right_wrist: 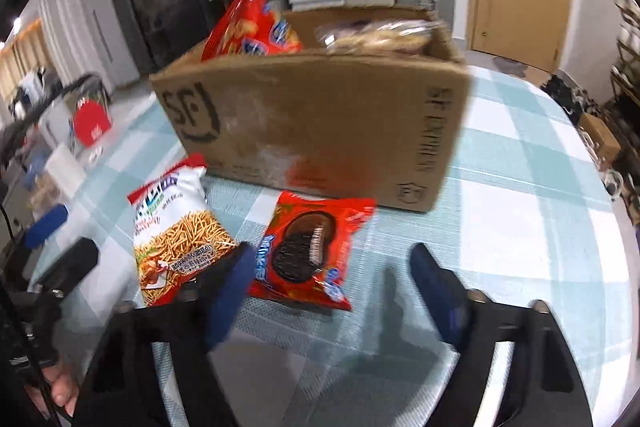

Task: Organize snacks
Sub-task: 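Close the right gripper on the red Oreo pack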

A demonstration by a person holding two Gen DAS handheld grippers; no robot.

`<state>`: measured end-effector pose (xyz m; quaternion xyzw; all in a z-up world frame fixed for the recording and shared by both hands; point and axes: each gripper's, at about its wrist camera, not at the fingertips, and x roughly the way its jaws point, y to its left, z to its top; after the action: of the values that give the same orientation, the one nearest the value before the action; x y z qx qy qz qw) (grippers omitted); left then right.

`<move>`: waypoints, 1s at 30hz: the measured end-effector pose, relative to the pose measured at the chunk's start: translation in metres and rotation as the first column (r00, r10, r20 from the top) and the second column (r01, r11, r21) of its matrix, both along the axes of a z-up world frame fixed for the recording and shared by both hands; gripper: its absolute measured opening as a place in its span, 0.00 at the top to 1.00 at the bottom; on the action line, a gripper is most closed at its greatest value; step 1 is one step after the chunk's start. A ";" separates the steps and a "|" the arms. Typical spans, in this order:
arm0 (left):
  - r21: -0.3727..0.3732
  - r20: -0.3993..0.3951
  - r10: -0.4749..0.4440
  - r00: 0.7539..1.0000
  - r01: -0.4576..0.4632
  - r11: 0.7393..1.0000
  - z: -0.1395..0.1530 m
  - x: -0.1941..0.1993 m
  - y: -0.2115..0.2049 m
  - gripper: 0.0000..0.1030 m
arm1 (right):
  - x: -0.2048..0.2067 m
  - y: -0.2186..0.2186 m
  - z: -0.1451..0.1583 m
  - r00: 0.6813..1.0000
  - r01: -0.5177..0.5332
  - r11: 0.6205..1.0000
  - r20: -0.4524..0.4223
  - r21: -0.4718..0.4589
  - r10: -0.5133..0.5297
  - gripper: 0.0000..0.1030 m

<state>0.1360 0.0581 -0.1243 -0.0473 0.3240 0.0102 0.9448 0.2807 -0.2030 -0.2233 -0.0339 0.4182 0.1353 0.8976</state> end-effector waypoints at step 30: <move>-0.054 -0.039 0.015 0.999 -0.017 0.998 -0.007 0.005 0.012 0.00 | -0.019 -0.009 -0.003 0.999 -0.050 0.986 0.001 0.158 0.050 0.59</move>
<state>0.1414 0.0698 -0.1308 -0.0755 0.3420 0.0099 0.9366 0.2612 -0.2123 -0.2259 0.0271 0.4067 0.1906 0.8930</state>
